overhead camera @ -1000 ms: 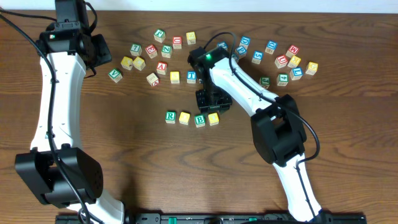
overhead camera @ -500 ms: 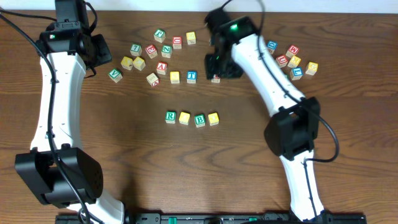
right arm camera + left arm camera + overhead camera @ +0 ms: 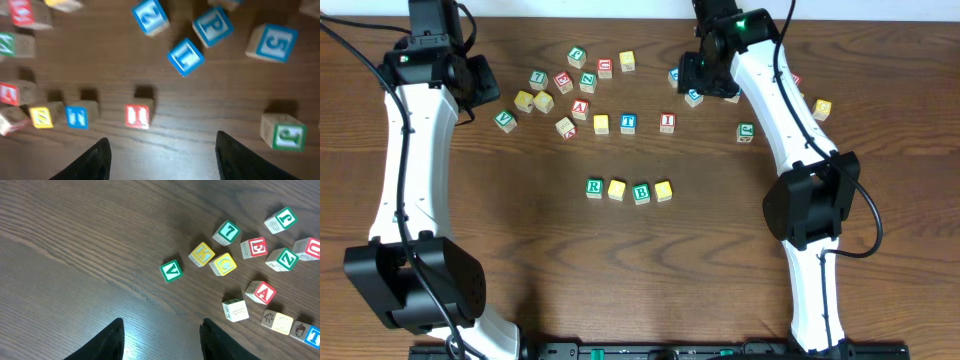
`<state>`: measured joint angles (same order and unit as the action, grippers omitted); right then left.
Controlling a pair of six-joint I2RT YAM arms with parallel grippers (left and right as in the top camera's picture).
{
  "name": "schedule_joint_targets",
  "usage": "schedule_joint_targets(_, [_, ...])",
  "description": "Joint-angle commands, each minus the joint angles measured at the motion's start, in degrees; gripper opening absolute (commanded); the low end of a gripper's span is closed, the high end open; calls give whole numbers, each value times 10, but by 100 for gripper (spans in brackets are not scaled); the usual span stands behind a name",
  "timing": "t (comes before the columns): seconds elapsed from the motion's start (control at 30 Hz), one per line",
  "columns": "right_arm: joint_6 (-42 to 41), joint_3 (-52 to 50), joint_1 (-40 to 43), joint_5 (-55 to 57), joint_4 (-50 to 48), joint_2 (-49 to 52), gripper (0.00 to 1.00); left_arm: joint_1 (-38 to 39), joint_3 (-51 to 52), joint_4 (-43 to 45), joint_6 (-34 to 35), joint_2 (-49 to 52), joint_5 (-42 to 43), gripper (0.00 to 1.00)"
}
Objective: Spell out ROBOT
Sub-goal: 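Move the right gripper to the blue T block and grasp it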
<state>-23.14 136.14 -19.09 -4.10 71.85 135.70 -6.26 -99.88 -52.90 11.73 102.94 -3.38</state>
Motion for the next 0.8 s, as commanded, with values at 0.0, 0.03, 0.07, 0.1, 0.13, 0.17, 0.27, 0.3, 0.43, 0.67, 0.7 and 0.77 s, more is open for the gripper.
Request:
schedule_joint_targets(0.0, [-17,9,-14,-15,-26,0,62,-1,5,-2,-10,-7,-5,48])
schedule_joint_targets(0.03, [-18,9,-19,-15,-31,0,62,-1,5,-2,-10,-7,-5,48])
schedule_joint_targets(0.07, [-24,9,-27,-15,-39,0,62,-1,5,-2,-10,-7,-5,49])
schedule_joint_targets(0.1, [-26,9,-35,-14,-48,1,62,-1,5,-2,-10,-7,-5,49])
schedule_joint_targets(0.13, [-26,9,-42,-14,-56,2,62,-1,5,-2,-10,-7,-5,49])
schedule_joint_targets(0.17, [-26,9,-51,-14,-67,4,63,-1,5,-2,-10,-7,-5,49])
schedule_joint_targets(0.27, [-43,7,-74,-3,-92,10,63,-1,5,-2,-10,-7,-5,48])
schedule_joint_targets(0.3, [-49,7,-83,1,-101,14,63,-1,5,-2,-10,-7,-5,48])
schedule_joint_targets(0.43, [-75,7,-113,20,-133,31,61,-1,5,-2,-10,-7,-5,49])
schedule_joint_targets(0.67, [-107,6,-137,57,-143,45,60,-1,5,-2,-10,-7,-5,49])
schedule_joint_targets(0.7, [-107,6,-141,66,-146,49,60,-1,5,-2,-10,-7,-5,48])
schedule_joint_targets(0.77, [-107,6,-146,72,-153,58,60,-1,5,-2,-10,-7,-5,48])
